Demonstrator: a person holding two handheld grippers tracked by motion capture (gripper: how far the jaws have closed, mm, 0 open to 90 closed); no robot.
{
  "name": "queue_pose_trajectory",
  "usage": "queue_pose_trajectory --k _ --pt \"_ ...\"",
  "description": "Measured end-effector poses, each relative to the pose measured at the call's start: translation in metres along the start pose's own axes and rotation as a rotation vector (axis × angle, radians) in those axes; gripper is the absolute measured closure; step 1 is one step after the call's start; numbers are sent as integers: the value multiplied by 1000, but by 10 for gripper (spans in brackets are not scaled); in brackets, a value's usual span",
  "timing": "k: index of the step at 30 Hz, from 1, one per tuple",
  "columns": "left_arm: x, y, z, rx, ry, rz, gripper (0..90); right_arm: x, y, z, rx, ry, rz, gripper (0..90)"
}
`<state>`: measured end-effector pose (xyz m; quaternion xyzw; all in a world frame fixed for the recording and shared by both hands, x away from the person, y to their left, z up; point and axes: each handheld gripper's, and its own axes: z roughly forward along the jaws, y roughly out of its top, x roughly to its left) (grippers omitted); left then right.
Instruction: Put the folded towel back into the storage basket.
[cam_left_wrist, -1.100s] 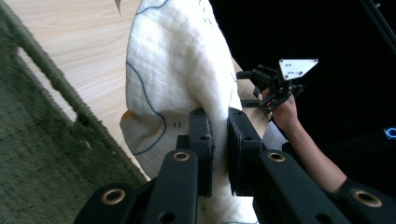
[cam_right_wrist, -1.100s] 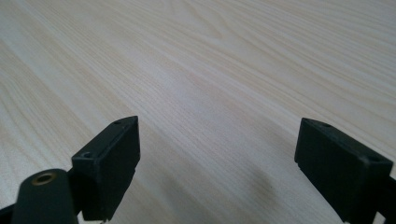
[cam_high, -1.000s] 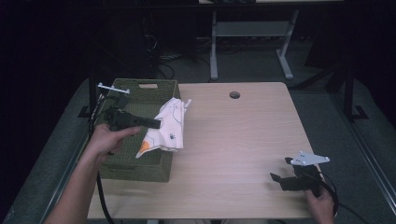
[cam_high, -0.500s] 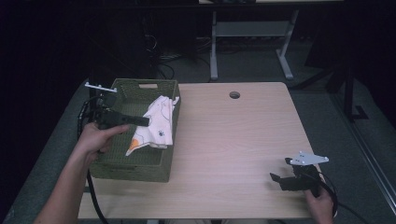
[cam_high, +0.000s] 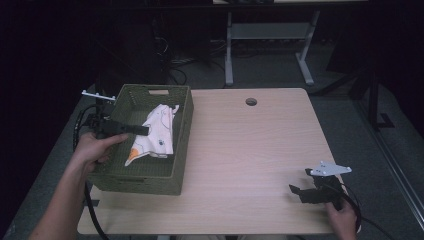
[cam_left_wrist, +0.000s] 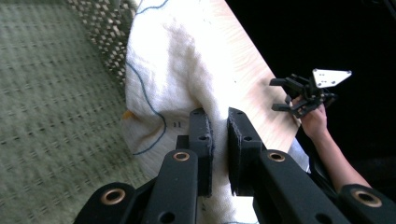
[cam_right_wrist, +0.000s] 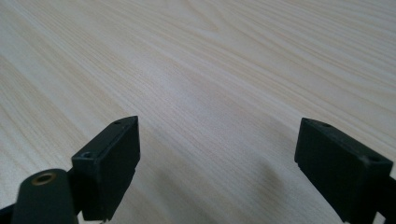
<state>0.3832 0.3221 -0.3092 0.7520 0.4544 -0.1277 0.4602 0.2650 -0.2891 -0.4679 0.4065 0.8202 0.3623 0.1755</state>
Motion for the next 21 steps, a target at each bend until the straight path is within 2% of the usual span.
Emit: queue_pose_trajectory --k 6,11,12,16,21 --pt "9 1 3 33 61 7 829 0 0 0 -4 2 4 139" --pt "16 2 14 84 122 12 827 1 0 0 -1 7 3 139" --pt "17 3 17 102 158 18 826 1 0 0 -3 7 3 139" --pt "22 3 26 153 226 38 823 0 -1 -1 -8 6 6 139" --pt "32 1 38 226 270 59 820 1 -1 -1 -7 7 4 139"
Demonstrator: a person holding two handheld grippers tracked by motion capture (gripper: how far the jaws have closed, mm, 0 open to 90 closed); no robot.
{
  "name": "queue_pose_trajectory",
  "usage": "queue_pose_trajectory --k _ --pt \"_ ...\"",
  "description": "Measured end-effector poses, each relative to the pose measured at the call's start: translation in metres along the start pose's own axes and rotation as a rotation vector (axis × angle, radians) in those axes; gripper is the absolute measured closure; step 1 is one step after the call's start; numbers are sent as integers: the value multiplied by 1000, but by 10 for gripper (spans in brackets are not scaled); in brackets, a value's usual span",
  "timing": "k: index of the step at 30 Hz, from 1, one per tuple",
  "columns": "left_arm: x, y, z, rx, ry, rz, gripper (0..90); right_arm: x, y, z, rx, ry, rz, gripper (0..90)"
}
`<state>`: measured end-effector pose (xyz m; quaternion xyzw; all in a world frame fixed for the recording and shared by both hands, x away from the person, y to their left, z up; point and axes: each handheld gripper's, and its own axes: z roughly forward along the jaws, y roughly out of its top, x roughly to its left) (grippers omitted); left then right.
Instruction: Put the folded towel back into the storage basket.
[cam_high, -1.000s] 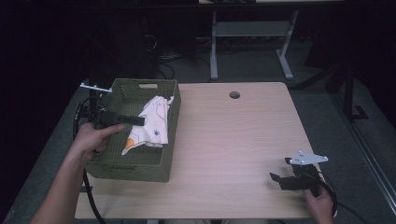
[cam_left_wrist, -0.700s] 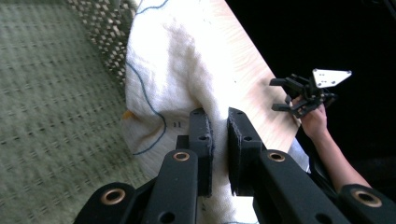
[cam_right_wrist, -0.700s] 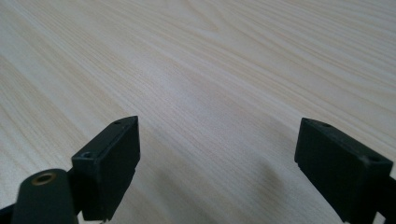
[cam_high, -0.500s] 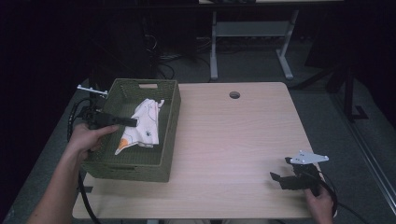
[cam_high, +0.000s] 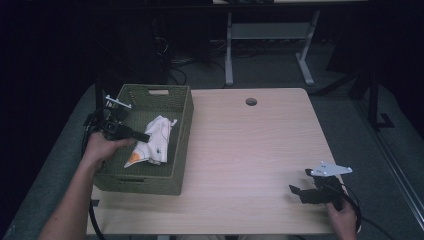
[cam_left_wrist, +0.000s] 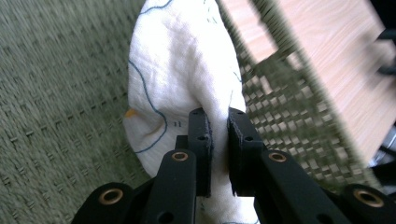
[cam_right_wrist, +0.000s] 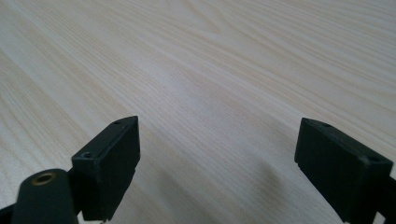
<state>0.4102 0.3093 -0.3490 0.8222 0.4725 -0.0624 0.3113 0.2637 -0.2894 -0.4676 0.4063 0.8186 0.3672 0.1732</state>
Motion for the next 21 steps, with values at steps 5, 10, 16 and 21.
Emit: queue_pose_trajectory --k 5,10,16,21 --pt "7 -1 21 83 63 38 817 0 0 0 2 1 0 139" --pt "11 1 32 113 138 95 816 -1 0 1 1 3 -3 139" --pt "14 4 41 168 321 176 658 0 0 1 4 8 -5 139" --pt "14 7 38 168 357 163 541 -1 0 0 0 8 -5 139"
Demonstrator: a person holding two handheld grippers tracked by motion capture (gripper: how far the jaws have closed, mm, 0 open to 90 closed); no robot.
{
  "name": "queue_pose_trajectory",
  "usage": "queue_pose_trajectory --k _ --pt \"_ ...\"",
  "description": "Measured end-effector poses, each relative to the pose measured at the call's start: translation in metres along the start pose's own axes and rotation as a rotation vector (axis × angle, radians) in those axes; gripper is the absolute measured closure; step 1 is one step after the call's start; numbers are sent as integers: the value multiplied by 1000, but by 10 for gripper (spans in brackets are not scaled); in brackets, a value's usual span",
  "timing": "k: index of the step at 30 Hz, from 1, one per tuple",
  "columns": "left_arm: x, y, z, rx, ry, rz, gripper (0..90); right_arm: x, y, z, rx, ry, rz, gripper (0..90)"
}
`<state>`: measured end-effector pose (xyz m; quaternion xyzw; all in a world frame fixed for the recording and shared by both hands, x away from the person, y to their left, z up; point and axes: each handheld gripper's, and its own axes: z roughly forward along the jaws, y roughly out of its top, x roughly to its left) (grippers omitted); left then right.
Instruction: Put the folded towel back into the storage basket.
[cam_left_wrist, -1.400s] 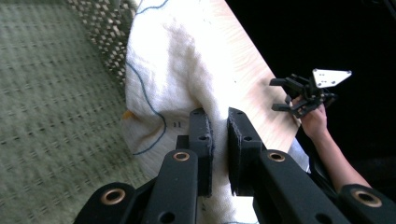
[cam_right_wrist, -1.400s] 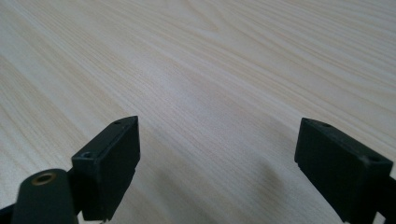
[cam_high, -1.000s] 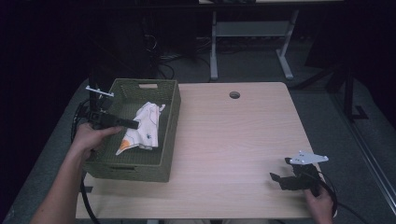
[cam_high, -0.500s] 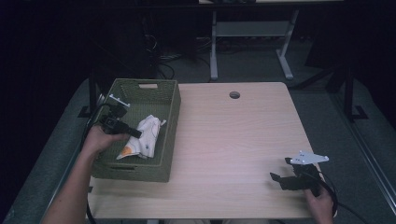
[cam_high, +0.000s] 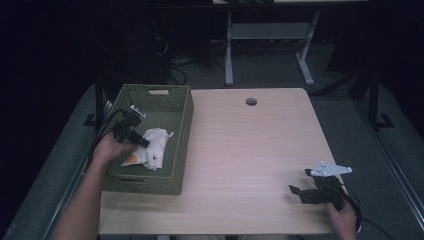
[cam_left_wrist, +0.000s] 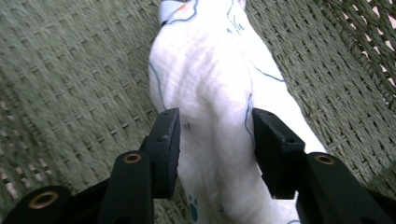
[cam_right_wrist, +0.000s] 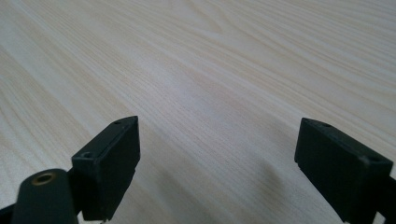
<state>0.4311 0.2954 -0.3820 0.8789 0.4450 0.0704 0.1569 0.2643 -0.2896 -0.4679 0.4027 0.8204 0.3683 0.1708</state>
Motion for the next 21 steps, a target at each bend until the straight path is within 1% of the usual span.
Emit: queue_pose_trajectory --k 2,4,6,8,10,11,13,14,17,19,20,21 --pt "0 0 -4 -16 -7 -14 538 0 0 0 4 2 -3 139" --pt "1 -1 -5 -11 -34 -28 563 0 0 1 7 3 -4 139" --pt "1 -2 -3 7 -41 -32 608 1 0 2 6 5 -7 139" --pt "0 -2 -1 21 -51 -22 683 1 0 2 8 4 -10 139" --pt "-3 -1 0 33 -39 9 795 1 0 1 6 4 -10 139" --pt "-5 -1 0 28 -31 20 820 1 0 1 5 4 -10 139" --pt "-7 0 -3 7 -6 40 835 1 0 1 5 3 -8 139" --pt "-9 0 -5 -17 22 58 837 1 0 1 4 3 -9 139" --pt "-10 -1 -11 -64 73 96 839 1 0 2 9 3 -10 139" --pt "-9 -2 -11 -57 80 95 836 2 1 3 13 3 -10 139" --pt "-7 -2 -10 -36 76 83 826 2 1 3 13 5 -9 139" --pt "-6 -2 -7 -13 80 69 785 2 1 4 17 5 -9 139"
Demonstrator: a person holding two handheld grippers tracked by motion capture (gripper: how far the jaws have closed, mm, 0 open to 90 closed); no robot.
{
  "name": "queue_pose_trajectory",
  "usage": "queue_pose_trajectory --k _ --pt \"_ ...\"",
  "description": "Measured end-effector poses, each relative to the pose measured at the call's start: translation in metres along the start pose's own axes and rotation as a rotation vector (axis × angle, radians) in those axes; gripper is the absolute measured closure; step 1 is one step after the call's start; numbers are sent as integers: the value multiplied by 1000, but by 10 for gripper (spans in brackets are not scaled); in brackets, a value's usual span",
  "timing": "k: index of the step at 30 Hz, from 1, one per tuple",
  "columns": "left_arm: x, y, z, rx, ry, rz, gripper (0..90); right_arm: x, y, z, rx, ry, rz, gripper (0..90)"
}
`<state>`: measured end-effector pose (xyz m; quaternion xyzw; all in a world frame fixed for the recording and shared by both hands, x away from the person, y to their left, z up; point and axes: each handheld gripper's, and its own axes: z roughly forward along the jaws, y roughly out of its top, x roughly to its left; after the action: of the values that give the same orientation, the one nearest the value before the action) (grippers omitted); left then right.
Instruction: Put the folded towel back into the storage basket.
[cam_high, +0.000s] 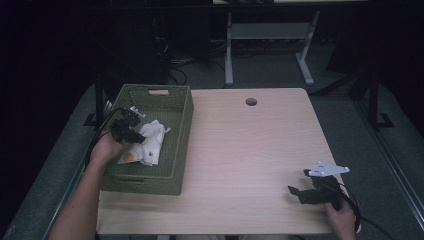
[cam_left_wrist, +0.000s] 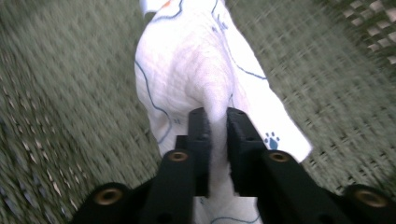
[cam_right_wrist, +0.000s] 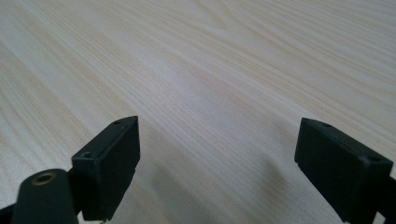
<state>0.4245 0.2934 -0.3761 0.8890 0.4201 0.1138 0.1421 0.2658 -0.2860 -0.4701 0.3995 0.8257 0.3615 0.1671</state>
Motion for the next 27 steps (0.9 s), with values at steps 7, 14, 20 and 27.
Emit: queue_pose_trajectory --k 7,14,20,27 --pt "5 -1 -1 -17 -4 -59 599 0 0 1 6 -1 0 139" --pt "-6 3 8 28 -74 -20 687 2 1 2 6 4 -4 139" --pt "-20 10 28 115 -113 27 661 2 0 1 6 5 -7 139" --pt "-26 16 53 210 -112 38 598 1 0 1 7 11 -7 139"
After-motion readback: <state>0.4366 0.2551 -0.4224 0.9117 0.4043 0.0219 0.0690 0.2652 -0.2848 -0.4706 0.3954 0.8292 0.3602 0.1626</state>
